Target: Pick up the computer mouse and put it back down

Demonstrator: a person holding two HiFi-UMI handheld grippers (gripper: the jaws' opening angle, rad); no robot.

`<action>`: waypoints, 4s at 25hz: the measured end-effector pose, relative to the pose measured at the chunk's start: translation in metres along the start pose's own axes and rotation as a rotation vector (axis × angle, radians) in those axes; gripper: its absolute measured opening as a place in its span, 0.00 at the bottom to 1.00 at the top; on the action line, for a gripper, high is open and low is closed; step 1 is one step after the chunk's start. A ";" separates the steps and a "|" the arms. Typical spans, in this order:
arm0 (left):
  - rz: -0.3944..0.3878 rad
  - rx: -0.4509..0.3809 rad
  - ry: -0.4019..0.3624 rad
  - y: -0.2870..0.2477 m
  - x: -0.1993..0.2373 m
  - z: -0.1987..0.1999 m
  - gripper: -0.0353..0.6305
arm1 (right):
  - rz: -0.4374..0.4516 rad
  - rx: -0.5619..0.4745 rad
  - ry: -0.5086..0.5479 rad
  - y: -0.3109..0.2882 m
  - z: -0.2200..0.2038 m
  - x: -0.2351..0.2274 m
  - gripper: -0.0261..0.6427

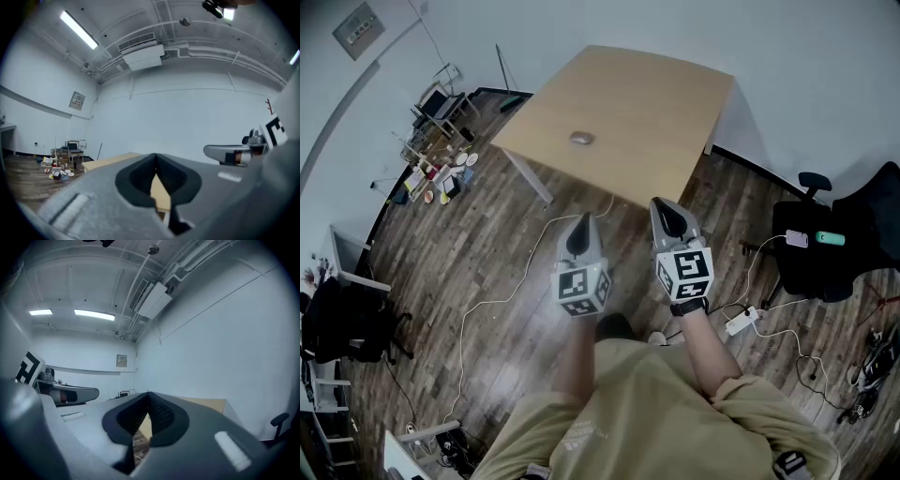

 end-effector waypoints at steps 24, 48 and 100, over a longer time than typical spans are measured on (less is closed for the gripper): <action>0.011 0.025 0.020 -0.205 0.220 0.029 0.06 | 0.152 0.135 0.000 -0.323 0.013 0.014 0.05; 0.086 0.275 0.186 -0.381 0.341 -0.021 0.06 | 0.447 0.786 0.218 -0.627 -0.064 -0.055 0.16; 0.004 -0.012 0.028 -0.353 0.319 0.102 0.05 | 0.098 0.071 0.037 -0.493 0.079 -0.019 0.48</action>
Point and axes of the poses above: the fingertips, and each gripper's own axes: y backward along the fingers, x to its left, z out of its top, the point moved 10 cm from there along y, backward along the fingers, and after that the axes turned 10 degrees about x, right-handed, at the moved point
